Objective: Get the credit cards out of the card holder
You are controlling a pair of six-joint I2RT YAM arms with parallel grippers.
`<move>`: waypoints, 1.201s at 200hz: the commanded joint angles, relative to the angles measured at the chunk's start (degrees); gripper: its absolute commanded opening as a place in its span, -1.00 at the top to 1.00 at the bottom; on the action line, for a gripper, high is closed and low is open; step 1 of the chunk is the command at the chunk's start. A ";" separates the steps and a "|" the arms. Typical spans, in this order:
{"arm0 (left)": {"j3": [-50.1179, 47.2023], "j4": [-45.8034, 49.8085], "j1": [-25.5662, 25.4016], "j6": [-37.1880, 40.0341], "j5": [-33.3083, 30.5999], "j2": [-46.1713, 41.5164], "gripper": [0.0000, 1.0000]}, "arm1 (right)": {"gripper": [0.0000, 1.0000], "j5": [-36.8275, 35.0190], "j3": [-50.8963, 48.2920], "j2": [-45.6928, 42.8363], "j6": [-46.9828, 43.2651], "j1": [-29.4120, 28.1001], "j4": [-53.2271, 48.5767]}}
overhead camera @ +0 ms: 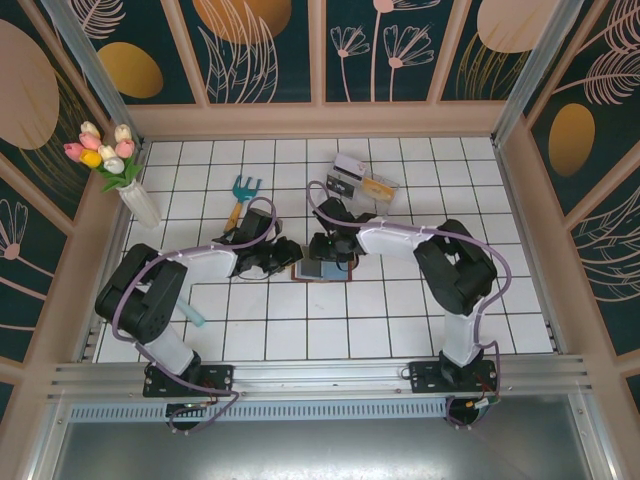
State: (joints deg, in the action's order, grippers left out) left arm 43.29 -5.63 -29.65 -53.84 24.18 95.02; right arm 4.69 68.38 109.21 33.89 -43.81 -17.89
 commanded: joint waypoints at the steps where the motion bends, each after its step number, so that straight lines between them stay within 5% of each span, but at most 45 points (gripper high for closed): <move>1: -0.03 -0.60 -0.16 0.47 -0.18 1.42 0.51 | 0.16 -4.09 1.62 2.58 -2.41 -0.74 -5.60; 91: 0.39 -0.38 -0.23 1.33 0.66 0.60 0.58 | 0.40 -4.52 0.14 5.00 -3.57 -1.01 -6.03; 240: 2.13 4.47 -0.32 4.10 2.57 6.30 0.47 | 0.42 -1.34 -2.64 3.45 -2.20 -0.45 -2.52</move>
State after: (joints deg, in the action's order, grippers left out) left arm 44.21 -5.41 -29.61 -52.05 27.51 98.91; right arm 2.59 69.45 111.02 31.40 -44.58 -18.44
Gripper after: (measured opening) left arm 0.258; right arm 0.289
